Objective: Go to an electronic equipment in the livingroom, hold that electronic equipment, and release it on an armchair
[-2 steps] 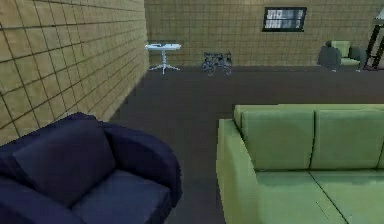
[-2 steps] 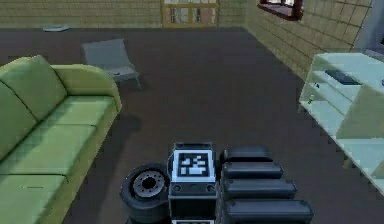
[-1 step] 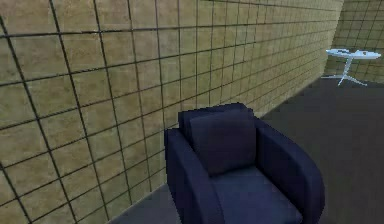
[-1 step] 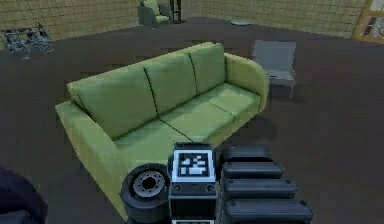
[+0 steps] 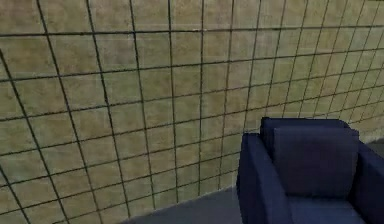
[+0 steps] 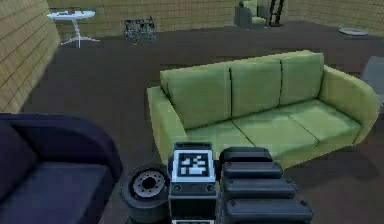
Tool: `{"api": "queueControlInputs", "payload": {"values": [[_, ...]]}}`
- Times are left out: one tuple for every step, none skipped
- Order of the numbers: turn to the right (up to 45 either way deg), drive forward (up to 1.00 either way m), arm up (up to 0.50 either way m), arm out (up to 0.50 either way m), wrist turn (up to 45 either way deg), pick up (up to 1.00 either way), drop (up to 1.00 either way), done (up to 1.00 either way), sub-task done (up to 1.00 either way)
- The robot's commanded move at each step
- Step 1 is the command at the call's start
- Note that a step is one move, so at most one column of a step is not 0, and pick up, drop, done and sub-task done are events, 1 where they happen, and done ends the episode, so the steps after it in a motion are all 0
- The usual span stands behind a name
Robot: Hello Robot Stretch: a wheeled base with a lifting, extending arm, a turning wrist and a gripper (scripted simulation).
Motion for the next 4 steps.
{"api": "queueControlInputs", "payload": {"values": [[45.0,0.0,0.0,0.0,0.0,0.0,0.0,0.0,0.0],[45.0,0.0,0.0,0.0,0.0,0.0,0.0,0.0,0.0],[27.0,0.0,0.0,0.0,0.0,0.0,0.0,0.0,0.0],[-45.0,0.0,0.0,0.0,0.0,0.0,0.0,0.0,0.0]]}}
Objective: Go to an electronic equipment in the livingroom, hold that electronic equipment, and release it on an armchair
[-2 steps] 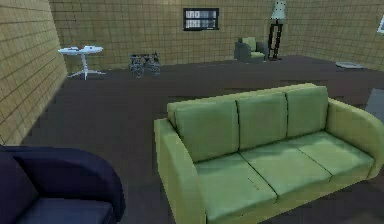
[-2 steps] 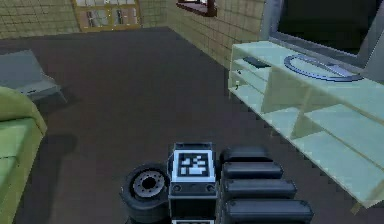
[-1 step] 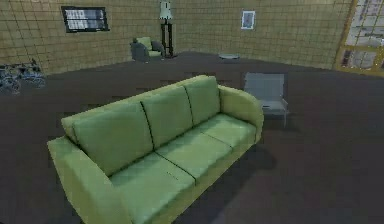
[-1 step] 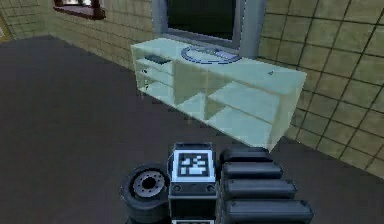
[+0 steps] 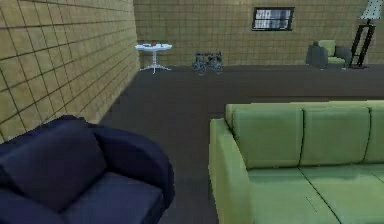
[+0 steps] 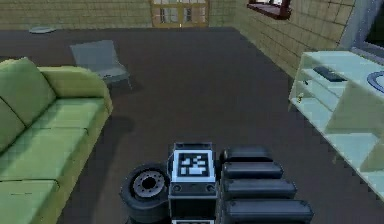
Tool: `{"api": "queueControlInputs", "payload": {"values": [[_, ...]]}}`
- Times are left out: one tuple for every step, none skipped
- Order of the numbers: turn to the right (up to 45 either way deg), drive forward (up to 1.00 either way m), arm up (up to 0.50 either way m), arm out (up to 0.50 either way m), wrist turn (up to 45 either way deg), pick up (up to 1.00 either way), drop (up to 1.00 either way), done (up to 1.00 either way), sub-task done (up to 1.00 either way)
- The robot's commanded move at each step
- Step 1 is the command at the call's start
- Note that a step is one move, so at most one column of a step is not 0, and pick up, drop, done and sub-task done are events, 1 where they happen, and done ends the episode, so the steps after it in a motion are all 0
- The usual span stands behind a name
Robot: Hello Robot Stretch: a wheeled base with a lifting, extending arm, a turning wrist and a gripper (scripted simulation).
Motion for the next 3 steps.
{"api": "queueControlInputs", "payload": {"values": [[-45.0,0.0,0.0,0.0,0.0,0.0,0.0,0.0,0.0],[-18.0,0.0,0.0,0.0,0.0,0.0,0.0,0.0,0.0],[-3.0,0.0,0.0,0.0,0.0,0.0,0.0,0.0,0.0]]}}
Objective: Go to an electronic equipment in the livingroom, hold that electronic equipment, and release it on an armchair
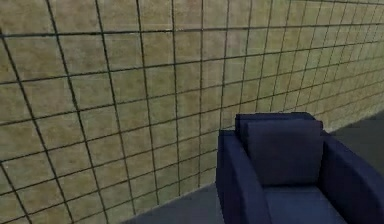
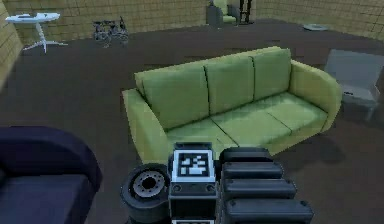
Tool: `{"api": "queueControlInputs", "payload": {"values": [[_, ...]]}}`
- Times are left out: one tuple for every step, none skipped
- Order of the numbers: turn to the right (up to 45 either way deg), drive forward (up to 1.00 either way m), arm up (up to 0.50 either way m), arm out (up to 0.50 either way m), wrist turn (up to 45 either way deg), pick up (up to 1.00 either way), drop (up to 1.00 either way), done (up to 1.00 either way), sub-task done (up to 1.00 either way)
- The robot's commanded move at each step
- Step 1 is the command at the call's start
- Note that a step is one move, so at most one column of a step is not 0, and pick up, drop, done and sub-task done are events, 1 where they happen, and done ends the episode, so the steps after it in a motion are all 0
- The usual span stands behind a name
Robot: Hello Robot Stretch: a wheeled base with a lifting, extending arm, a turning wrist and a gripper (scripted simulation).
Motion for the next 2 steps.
{"api": "queueControlInputs", "payload": {"values": [[0.0,0.65,0.0,0.0,0.0,0.0,0.0,0.0,0.0],[45.0,0.0,0.0,0.0,0.0,0.0,0.0,0.0,0.0]]}}
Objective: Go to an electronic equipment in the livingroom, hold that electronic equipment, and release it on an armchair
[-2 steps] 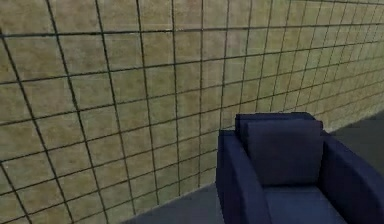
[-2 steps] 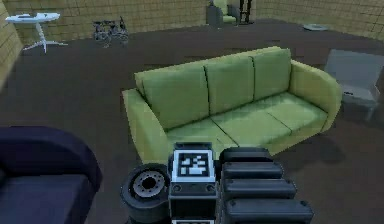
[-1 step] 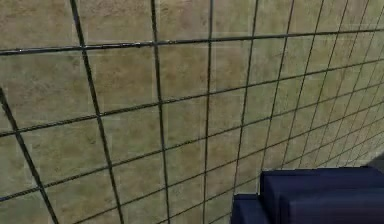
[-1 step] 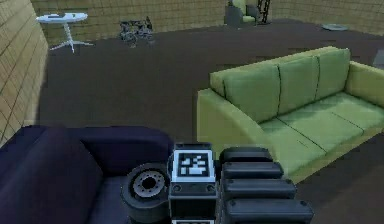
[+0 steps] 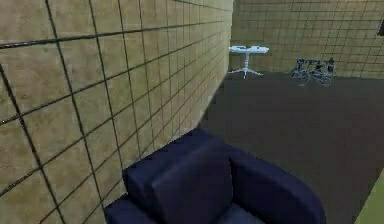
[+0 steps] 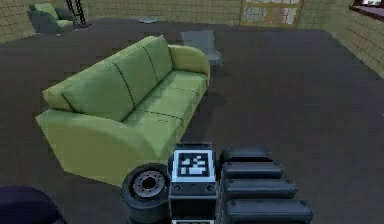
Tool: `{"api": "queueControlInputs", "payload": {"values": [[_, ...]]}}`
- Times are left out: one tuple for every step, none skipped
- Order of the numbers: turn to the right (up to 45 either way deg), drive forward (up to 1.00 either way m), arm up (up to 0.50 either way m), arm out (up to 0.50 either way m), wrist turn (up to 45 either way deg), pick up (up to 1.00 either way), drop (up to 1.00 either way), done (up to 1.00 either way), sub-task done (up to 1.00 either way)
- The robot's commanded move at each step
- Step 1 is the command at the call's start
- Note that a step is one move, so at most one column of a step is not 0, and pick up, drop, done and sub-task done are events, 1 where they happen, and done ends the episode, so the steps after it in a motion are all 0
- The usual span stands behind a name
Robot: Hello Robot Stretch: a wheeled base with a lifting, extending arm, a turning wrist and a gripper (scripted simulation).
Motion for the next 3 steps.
{"api": "queueControlInputs", "payload": {"values": [[45.0,0.0,0.0,0.0,0.0,0.0,0.0,0.0,0.0],[36.0,0.0,0.0,0.0,0.0,0.0,0.0,0.0,0.0],[-45.0,0.0,0.0,0.0,0.0,0.0,0.0,0.0,0.0]]}}
